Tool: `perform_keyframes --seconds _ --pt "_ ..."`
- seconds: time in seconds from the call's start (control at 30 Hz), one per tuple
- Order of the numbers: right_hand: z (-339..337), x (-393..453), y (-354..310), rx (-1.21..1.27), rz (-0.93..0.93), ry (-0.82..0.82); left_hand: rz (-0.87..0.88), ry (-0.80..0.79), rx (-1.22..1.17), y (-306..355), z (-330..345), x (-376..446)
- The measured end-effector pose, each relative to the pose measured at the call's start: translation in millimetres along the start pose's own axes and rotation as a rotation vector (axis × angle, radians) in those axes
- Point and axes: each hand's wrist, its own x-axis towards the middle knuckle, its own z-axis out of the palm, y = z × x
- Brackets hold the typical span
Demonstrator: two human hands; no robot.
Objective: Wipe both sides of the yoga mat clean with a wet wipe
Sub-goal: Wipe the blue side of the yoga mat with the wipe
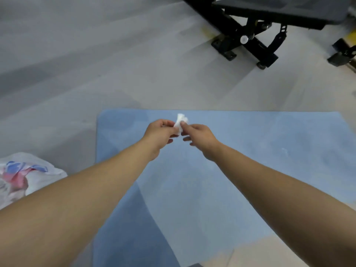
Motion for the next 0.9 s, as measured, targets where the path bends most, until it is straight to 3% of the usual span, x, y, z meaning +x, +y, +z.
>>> perform_keyframes --seconds 0.27,0.4,0.63,0.8,0.9 --pt "20 0 -29 0.026 -0.147 -0.011 -0.004 0.015 -0.022 10 -32 -16" --pt "25 19 -20 0.023 -0.207 -0.133 0.021 -0.054 0.056 10 -52 -8" --pt "21 45 -33 0.198 -0.217 -0.371 0.011 0.133 0.04 17 -51 -24" --pt "16 54 -32 0.316 -0.177 -0.518 0.004 0.148 -0.009 16 -43 -19" --pt "5 64 -23 0.248 -0.191 -0.616 0.009 0.139 -0.044 12 -30 -12"
